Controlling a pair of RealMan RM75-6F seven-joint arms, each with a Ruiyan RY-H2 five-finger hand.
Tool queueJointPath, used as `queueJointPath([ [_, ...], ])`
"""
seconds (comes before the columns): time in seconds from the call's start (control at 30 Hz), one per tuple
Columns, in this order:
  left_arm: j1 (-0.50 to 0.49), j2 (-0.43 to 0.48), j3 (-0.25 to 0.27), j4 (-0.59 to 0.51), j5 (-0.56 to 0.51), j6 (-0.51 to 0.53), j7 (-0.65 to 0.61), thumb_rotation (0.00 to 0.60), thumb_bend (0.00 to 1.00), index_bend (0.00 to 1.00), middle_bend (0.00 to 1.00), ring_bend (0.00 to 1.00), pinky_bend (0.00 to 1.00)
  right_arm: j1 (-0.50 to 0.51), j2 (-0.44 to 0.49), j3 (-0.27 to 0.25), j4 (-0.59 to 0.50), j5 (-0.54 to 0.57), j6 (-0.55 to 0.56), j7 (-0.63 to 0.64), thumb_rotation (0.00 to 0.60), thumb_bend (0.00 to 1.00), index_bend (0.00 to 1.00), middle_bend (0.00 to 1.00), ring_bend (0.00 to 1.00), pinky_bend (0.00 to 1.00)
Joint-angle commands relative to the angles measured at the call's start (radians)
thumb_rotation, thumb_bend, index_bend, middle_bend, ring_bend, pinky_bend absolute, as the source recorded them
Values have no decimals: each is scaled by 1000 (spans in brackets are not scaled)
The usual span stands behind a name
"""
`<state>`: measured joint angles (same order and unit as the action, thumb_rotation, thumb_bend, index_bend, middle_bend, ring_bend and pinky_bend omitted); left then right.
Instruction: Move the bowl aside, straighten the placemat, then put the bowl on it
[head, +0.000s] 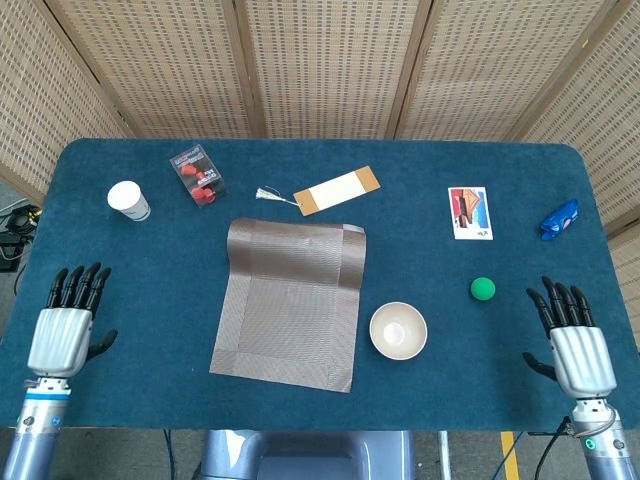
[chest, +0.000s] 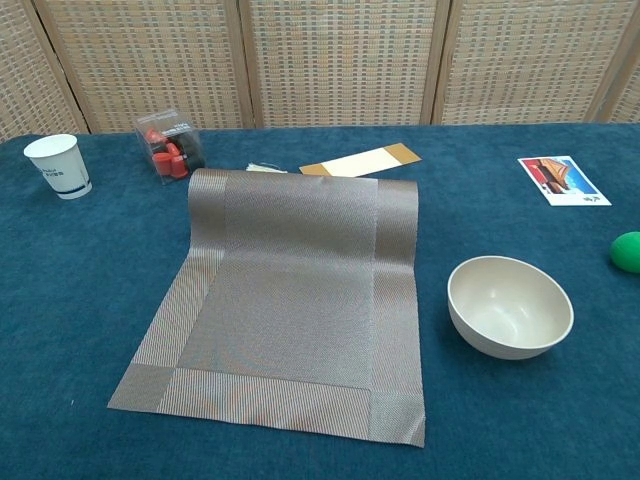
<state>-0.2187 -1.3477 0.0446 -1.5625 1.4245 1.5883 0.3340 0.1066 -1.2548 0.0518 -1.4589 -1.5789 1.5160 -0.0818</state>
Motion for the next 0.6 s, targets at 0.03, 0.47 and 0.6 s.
queueJointPath([
  [0.03,44,0,18,46,24,37,-60,600,201,0,0,0,0,4,-24,-32,5,-52,2,-13,600,62,250,0,0,1],
  [0.47,91,16,-8,81,31,29,-120,600,202,0,0,0,0,72,-215,-94,9,-171,-104,-164,600,136,417,75,0,98],
  [0.6,93,18,-19,84,26,9,-129,600,201,0,0,0,0,95,-271,-79,12,-153,-144,-188,600,167,437,96,0,115],
])
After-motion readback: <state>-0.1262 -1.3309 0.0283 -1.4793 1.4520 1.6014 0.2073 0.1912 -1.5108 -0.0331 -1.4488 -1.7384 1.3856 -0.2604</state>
